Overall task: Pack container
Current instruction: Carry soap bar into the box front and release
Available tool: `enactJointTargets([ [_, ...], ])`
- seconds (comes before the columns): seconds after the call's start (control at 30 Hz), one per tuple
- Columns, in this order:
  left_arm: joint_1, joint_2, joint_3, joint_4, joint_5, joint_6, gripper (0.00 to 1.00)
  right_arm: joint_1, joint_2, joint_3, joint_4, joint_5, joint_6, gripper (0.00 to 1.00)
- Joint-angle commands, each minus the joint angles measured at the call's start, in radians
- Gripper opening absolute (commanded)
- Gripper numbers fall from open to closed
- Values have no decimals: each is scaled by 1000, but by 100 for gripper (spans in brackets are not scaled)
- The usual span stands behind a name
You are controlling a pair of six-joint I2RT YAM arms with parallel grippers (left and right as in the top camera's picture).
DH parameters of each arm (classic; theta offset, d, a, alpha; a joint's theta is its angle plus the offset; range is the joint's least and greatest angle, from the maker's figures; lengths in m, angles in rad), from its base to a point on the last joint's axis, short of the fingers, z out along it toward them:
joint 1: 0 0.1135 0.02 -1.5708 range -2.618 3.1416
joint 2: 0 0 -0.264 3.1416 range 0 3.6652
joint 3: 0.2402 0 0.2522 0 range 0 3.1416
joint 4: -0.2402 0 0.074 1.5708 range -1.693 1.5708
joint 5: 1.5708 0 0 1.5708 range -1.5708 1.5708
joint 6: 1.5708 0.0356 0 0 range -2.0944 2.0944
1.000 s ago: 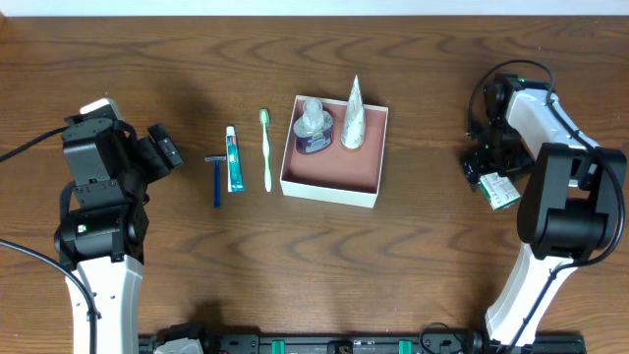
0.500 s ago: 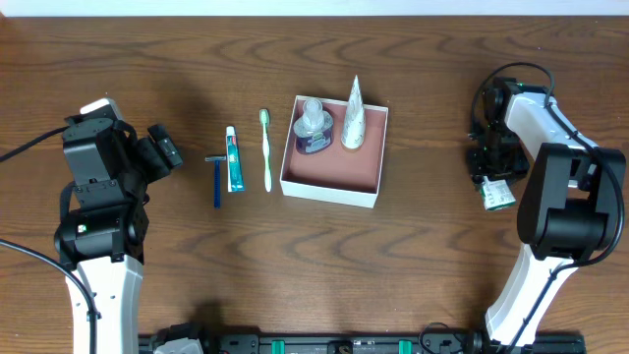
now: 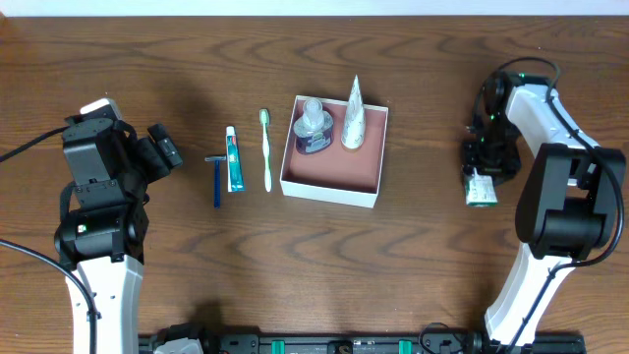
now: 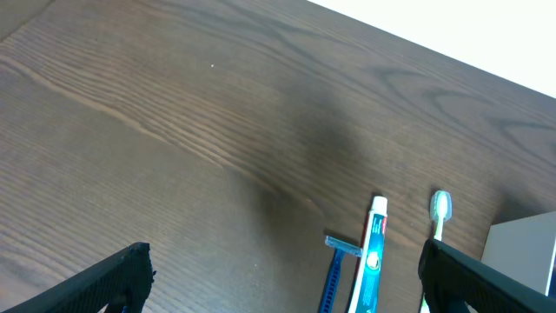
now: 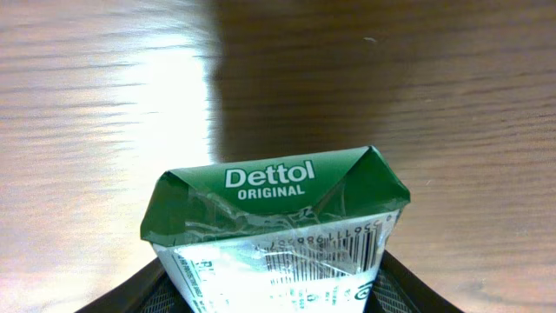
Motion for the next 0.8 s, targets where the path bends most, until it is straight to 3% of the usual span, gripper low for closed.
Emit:
enactJointTargets([
  [0.0, 4, 0, 23, 1, -8, 17, 98, 59, -15, 98, -39, -86, 19, 27],
  [0.3, 4, 0, 23, 0, -8, 17, 98, 278, -127, 280, -92, -89, 42, 27],
  [0.77, 4, 0, 23, 0, -8, 17, 98, 637, -177, 315, -36, -43, 307, 26],
])
